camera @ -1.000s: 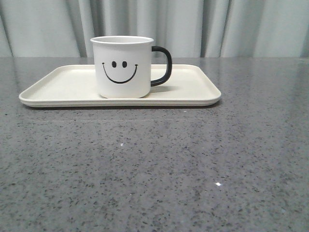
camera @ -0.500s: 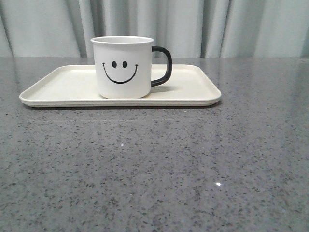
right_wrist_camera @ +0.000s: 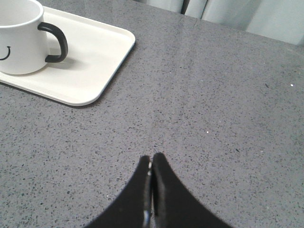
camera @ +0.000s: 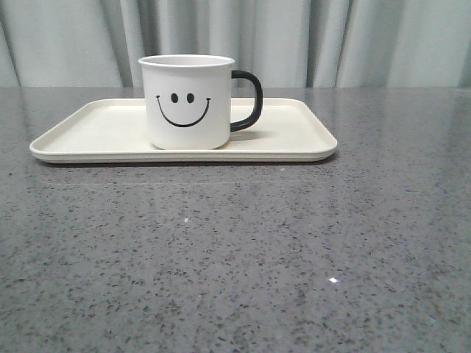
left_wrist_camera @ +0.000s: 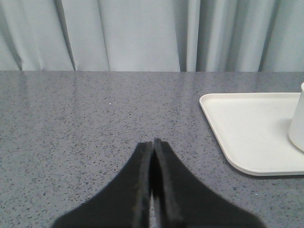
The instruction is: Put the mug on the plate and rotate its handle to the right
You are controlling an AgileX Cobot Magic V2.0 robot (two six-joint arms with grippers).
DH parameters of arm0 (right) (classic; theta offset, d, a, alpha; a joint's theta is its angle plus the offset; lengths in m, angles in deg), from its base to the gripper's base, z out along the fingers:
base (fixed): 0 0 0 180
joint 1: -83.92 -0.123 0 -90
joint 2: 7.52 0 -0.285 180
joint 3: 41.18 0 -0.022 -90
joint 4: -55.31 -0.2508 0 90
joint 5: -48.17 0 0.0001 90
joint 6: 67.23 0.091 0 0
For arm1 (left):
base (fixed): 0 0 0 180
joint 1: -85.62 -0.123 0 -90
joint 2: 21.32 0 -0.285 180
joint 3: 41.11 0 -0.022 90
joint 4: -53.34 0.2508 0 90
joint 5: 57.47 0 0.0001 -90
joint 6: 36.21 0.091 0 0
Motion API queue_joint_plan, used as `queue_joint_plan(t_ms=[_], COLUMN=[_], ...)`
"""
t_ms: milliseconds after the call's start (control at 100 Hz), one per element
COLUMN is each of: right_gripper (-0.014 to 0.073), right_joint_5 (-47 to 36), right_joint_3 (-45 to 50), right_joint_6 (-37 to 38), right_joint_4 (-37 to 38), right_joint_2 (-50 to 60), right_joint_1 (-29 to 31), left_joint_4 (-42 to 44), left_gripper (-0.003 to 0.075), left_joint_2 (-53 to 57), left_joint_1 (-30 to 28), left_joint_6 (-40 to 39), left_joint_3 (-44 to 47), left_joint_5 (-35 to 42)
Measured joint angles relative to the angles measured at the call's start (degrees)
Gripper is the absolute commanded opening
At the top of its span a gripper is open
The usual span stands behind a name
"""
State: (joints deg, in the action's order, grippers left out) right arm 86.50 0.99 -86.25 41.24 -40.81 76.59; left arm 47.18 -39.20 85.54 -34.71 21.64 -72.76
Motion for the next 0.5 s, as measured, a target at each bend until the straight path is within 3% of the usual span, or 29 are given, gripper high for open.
queue_joint_plan(t_ms=[280,500], right_gripper=[-0.0067,-0.0067], right_joint_5=[0.00,0.00], right_joint_3=[0.00,0.00], right_joint_6=[0.00,0.00], right_joint_4=[0.00,0.00], right_joint_2=[0.00,0.00], right_joint_1=[0.00,0.00], left_joint_4=[3.78,5.17], left_gripper=[-0.0020,-0.0020], left_joint_2=[9.25,10.33], left_joint_1=[0.00,0.00], left_joint_6=[0.00,0.00], left_joint_3=[10.00,13.45], left_joint_5=[1.34,2.16])
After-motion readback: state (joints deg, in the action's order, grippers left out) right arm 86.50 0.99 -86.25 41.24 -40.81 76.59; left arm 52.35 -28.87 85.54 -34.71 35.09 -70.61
